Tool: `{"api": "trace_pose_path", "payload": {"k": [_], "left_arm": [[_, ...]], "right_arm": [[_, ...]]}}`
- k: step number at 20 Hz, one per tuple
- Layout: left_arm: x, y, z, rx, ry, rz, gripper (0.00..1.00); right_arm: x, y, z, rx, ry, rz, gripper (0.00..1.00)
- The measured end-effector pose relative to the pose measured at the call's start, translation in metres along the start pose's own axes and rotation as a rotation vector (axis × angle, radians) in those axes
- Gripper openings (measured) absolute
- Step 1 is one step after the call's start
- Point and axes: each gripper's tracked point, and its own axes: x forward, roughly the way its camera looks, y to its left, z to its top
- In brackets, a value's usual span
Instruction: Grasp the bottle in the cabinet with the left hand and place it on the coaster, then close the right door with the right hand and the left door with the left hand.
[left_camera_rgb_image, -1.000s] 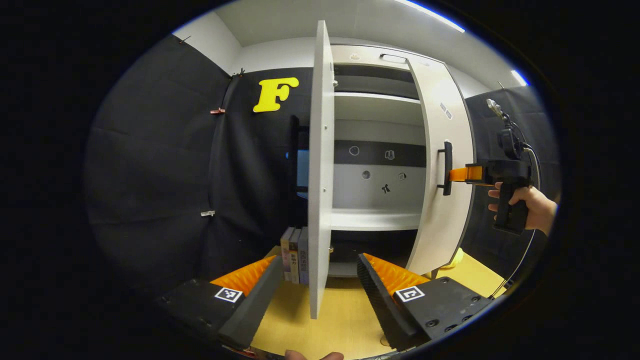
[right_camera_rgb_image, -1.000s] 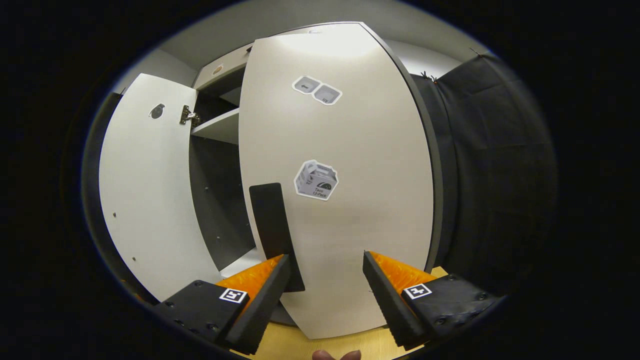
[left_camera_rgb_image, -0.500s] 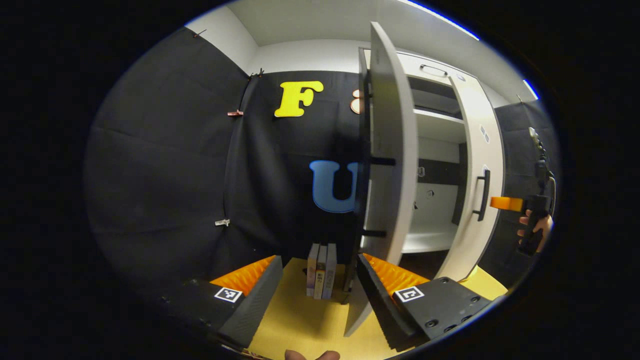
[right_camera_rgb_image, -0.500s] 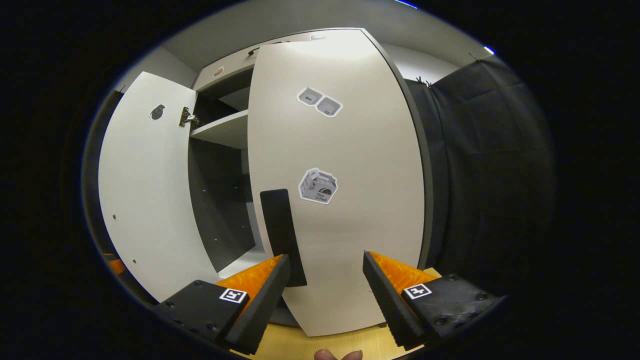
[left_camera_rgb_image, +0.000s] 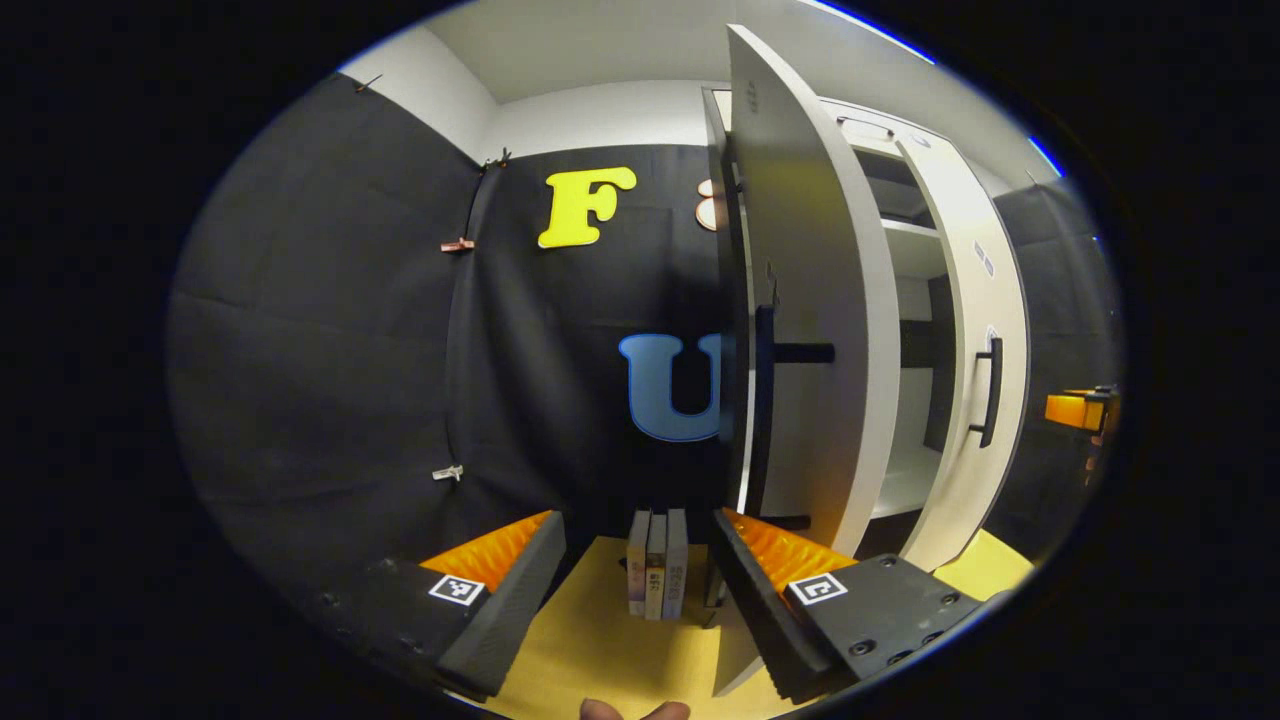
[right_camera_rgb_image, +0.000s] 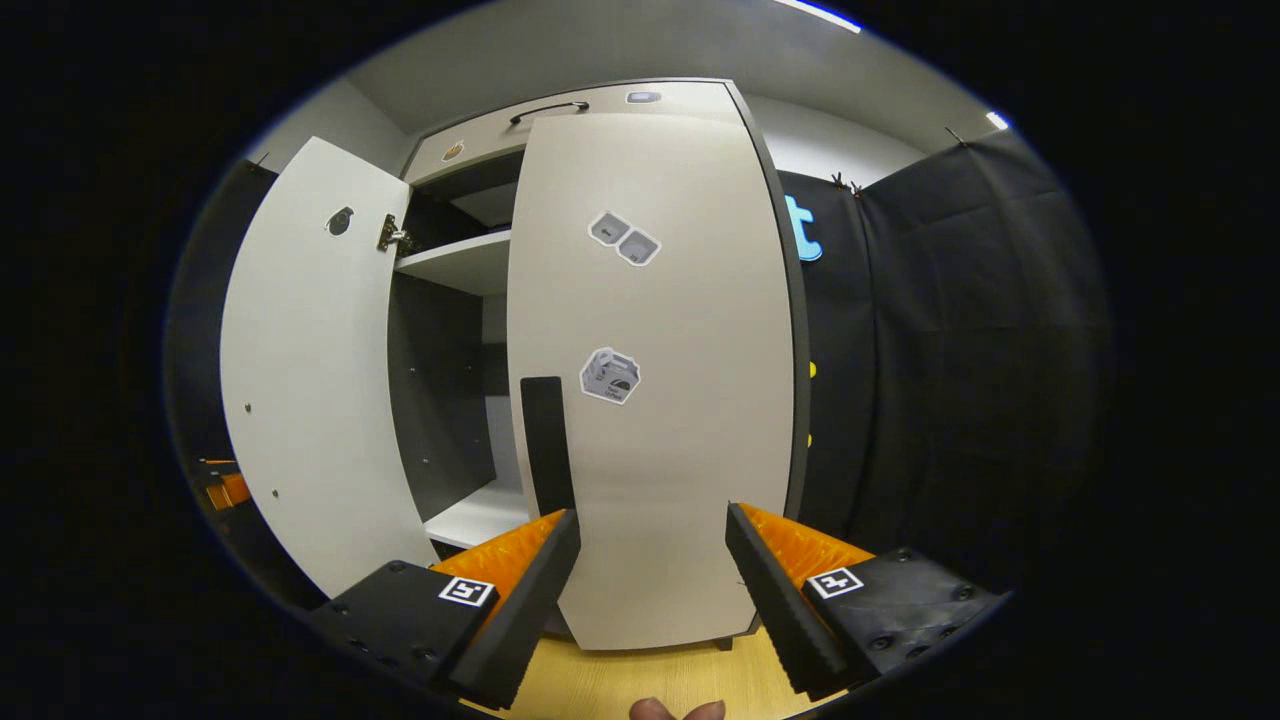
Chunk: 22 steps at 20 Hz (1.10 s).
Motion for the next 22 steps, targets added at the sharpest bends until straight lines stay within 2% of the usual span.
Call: {"api": "trace_pose_path", "payload": {"k": [5,16,22], "left_arm": [[-0.008,-0.041,0.001,0.016,0.007,-0.045,0.94],[-0.003,-0.112,-0.002,-0.014,0.014,-0.108,0.94],[0.009,-0.162,0.005,-0.016,0.0,-0.175,0.94]], "right_arm": [[-0.016,-0.017,0.002,0.019,0.006,-0.004,0.98],[-0.051,-0.057,0.005,0.014,0.006,-0.033,0.97],[-0.065,-0.079,0.006,0.015,-0.003,-0.062,0.97]]}}
